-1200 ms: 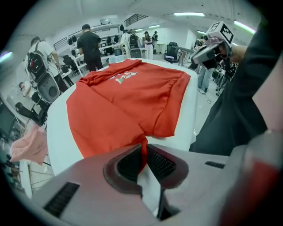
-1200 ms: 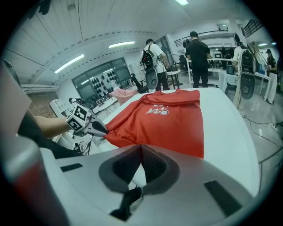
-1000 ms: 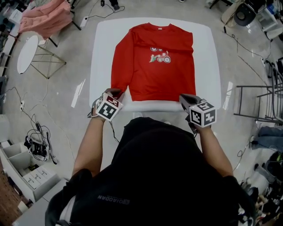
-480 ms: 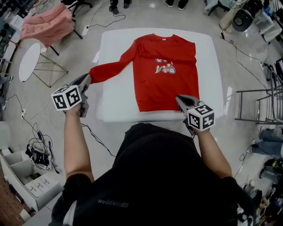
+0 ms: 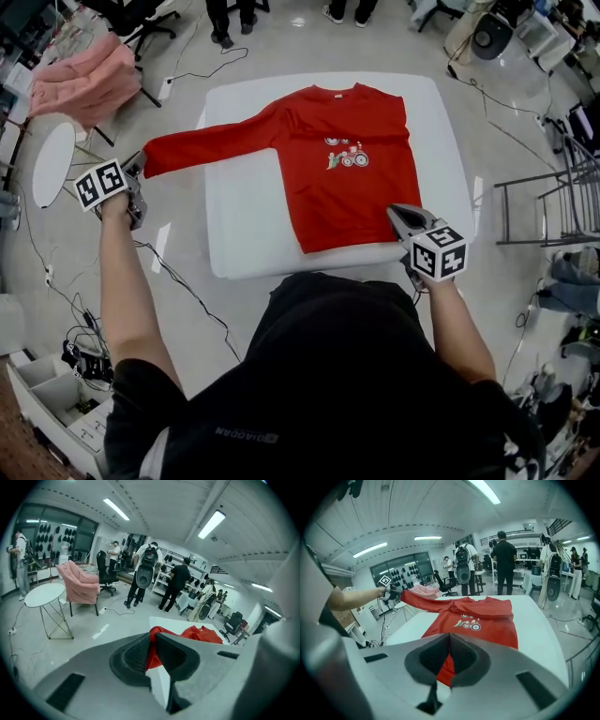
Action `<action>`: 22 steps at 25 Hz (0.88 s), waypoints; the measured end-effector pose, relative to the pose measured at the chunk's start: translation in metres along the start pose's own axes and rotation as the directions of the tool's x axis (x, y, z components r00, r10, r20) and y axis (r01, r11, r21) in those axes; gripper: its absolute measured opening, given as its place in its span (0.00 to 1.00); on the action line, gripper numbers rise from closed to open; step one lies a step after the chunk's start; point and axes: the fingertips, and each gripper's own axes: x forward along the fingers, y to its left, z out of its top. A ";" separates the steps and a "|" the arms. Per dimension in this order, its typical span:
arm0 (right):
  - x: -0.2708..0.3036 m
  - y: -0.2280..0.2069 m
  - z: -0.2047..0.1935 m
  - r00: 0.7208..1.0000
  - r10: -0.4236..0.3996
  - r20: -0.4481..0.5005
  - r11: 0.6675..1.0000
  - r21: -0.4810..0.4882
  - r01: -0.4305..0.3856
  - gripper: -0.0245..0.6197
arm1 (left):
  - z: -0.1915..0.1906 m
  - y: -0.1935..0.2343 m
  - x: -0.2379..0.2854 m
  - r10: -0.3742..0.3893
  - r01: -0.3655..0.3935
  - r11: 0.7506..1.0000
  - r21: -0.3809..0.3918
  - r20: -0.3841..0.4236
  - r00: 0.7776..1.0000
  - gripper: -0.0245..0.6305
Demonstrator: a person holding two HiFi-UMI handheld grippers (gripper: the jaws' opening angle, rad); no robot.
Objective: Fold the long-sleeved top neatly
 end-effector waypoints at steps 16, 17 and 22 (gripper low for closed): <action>0.003 -0.029 0.014 0.998 0.067 0.007 0.997 -0.034 -0.067 0.05 | 0.085 -0.188 -0.042 -0.319 0.315 0.944 0.097 0.026 0.947 0.09; 0.001 -0.031 0.016 0.997 0.078 0.006 0.996 -0.039 -0.078 0.05 | 0.090 -0.207 -0.047 -0.333 0.329 0.938 0.110 0.026 0.942 0.09; -0.009 -0.052 0.021 0.991 0.130 0.014 0.990 -0.062 -0.129 0.05 | 0.106 -0.289 -0.042 -0.327 0.323 0.928 0.185 -0.011 0.945 0.09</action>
